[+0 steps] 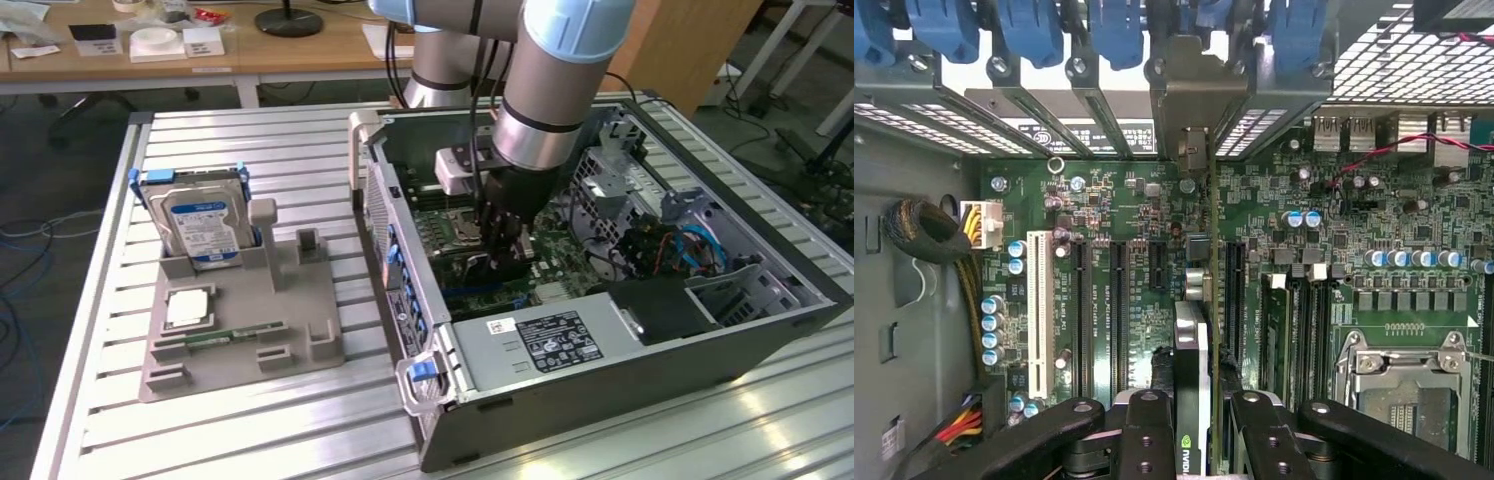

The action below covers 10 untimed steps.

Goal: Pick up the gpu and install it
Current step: 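Insert the gpu into the slot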

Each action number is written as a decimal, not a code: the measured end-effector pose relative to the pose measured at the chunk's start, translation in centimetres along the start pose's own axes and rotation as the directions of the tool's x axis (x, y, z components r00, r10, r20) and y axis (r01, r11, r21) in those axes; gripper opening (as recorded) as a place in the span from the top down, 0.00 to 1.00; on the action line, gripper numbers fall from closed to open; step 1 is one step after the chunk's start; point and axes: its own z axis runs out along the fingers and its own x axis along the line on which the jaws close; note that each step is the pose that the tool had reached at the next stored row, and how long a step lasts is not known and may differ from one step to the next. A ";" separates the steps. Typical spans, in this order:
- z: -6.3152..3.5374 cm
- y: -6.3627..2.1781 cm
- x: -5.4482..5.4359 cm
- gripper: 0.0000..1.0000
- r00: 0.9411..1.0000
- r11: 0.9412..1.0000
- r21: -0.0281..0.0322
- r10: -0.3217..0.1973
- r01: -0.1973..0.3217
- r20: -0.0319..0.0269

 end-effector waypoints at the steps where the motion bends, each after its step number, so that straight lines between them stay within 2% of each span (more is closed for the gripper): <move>1: 0.05 0.00 0.0 0.73 1.000 1.000 0.000 0.000 0.000 0.000; 10: 0.18 -0.01 0.0 0.73 1.000 1.000 0.000 0.000 0.000 0.001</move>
